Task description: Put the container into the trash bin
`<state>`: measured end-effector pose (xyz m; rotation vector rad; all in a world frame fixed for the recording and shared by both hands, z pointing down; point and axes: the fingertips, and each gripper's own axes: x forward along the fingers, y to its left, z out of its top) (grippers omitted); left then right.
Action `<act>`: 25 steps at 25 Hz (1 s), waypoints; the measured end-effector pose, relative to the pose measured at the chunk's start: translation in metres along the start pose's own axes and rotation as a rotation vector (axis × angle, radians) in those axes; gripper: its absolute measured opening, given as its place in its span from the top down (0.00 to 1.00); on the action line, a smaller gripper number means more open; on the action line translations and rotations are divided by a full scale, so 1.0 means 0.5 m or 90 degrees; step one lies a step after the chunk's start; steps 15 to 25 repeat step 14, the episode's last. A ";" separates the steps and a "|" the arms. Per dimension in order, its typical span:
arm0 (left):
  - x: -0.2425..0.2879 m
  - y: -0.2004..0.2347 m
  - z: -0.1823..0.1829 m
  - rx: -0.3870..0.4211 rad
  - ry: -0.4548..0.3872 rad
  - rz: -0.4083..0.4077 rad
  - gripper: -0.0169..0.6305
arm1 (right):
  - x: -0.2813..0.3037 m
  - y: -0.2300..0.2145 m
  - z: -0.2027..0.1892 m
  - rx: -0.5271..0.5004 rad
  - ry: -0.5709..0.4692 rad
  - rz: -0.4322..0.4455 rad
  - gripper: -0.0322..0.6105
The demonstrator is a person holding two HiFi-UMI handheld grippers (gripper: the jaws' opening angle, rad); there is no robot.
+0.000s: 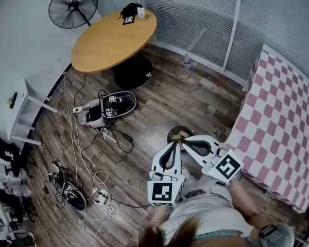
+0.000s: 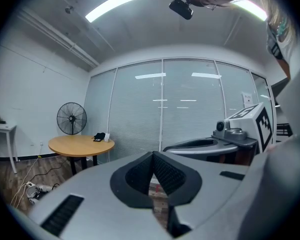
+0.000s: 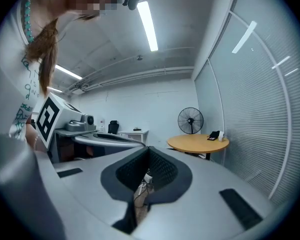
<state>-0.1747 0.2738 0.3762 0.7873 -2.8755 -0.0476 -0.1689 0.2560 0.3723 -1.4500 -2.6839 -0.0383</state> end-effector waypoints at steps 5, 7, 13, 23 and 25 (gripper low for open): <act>0.011 0.001 -0.025 0.002 0.008 -0.008 0.96 | 0.004 -0.008 -0.021 0.001 -0.004 -0.003 0.96; 0.019 0.007 -0.036 0.007 0.003 -0.004 0.96 | 0.007 -0.014 -0.037 0.001 -0.005 -0.004 0.96; 0.003 0.002 0.007 0.007 0.007 -0.002 0.96 | -0.009 -0.009 0.014 -0.001 0.002 -0.009 0.96; -0.003 -0.001 0.024 0.005 0.007 -0.003 0.96 | -0.013 -0.006 0.033 -0.003 0.004 -0.010 0.96; -0.003 -0.001 0.024 0.005 0.007 -0.003 0.96 | -0.013 -0.006 0.033 -0.003 0.004 -0.010 0.96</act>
